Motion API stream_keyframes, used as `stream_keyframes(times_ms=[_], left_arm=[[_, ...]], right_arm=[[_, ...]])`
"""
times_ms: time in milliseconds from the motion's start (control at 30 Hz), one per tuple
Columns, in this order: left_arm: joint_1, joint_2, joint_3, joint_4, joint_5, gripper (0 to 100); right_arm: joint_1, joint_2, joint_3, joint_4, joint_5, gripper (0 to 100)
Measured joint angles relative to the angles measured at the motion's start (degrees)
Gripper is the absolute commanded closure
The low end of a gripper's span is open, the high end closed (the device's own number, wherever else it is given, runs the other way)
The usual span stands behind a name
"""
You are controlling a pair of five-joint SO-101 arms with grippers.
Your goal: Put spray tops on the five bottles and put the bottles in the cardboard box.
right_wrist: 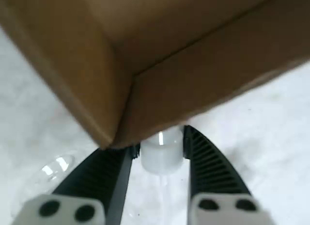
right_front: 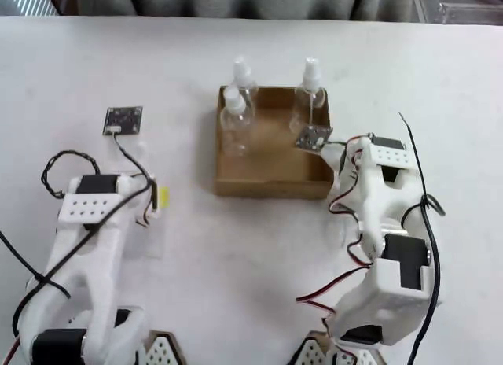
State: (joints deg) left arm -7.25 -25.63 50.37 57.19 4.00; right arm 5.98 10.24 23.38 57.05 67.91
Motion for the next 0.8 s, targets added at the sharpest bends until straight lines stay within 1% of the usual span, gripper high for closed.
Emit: stream_keyframes(times_ms=[67,167,333,433,567,800], left_arm=[[0.0,0.0,0.0,0.0,0.0,98],[0.0,0.0,0.0,0.0,0.0,98],[0.0,0.0,0.0,0.0,0.0,98],[1.0,-0.4,-0.2,0.8,0.1,98],[4.0,-6.4,-0.7,2.8,0.1,98],[11.8,-22.2,-0.7,3.0,0.0,98]], right_arm=[[0.0,0.0,0.0,-0.4,-1.1,98.5],[0.0,-1.1,0.0,0.0,-1.5,98.2],[0.1,-8.1,0.1,5.4,-2.0,98.2],[1.0,-13.9,0.1,7.7,-5.9,98.2],[3.0,-22.2,0.1,8.4,-15.0,98.2],[5.0,-32.9,0.1,8.4,-39.9,98.1]])
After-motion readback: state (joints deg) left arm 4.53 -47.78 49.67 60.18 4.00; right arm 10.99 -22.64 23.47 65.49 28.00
